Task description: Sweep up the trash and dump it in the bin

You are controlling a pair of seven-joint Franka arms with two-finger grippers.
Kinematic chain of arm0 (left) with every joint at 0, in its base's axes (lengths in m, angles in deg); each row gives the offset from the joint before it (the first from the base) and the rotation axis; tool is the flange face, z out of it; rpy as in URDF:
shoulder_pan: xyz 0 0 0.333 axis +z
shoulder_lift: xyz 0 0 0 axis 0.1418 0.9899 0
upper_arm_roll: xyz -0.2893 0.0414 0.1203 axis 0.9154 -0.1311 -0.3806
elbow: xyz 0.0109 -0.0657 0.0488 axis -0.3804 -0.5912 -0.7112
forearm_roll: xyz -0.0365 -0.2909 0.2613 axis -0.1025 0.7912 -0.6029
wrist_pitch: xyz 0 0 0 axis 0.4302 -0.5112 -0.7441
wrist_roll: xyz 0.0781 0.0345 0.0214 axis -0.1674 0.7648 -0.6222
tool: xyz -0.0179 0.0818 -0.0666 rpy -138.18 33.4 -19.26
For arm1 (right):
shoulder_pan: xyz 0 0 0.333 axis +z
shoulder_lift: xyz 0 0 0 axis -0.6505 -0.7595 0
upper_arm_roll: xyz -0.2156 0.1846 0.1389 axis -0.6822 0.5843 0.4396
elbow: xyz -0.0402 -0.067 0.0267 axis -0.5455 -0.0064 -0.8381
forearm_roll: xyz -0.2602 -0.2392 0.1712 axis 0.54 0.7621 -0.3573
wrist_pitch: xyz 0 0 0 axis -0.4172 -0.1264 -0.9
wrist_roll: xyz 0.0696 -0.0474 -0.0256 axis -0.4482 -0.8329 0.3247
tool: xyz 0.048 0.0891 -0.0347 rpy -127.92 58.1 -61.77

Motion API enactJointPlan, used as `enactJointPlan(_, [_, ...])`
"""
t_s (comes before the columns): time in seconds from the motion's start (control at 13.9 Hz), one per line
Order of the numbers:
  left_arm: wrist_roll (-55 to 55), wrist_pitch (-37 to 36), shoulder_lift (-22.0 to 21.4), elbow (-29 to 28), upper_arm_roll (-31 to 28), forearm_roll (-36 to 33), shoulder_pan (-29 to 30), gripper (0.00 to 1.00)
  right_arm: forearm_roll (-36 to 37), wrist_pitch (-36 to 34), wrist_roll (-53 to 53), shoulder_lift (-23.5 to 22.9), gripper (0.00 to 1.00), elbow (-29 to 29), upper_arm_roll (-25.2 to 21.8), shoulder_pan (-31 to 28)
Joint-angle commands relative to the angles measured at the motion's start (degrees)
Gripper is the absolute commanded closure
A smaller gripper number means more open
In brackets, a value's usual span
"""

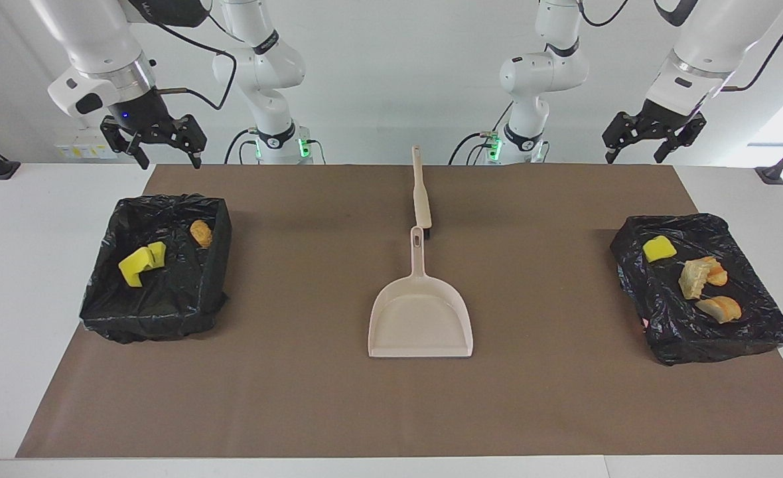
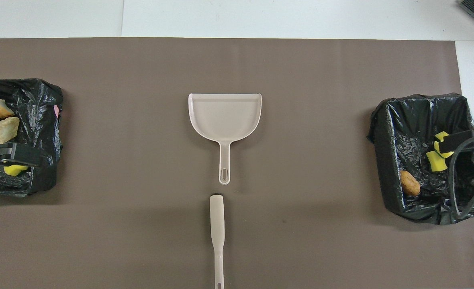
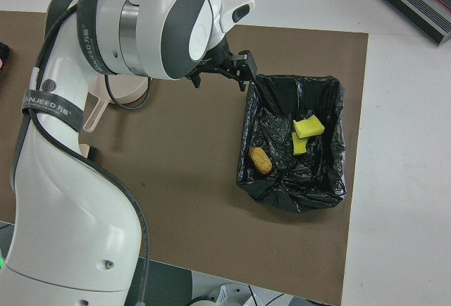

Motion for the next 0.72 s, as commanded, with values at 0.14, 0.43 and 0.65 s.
enactJointPlan(0.14, [0.66, 0.87, 0.07, 0.74, -6.25, 2.23, -6.29, 0.00, -1.12, 0.11, -1.12, 1.00, 0.00, -1.18, 0.17, -0.34])
enactJointPlan(0.43, [0.83, 0.69, 0.16, 3.01, -10.06, 2.32, -7.92, 0.00, -1.12, 0.11, -1.12, 1.08, 0.00, -1.18, 0.17, -0.34])
enactJointPlan(0.65, [0.92, 0.78, 0.24, 3.29, -9.89, 2.32, -7.66, 0.00, -1.12, 0.11, -1.12, 1.00, 0.00, -1.18, 0.17, -0.34])
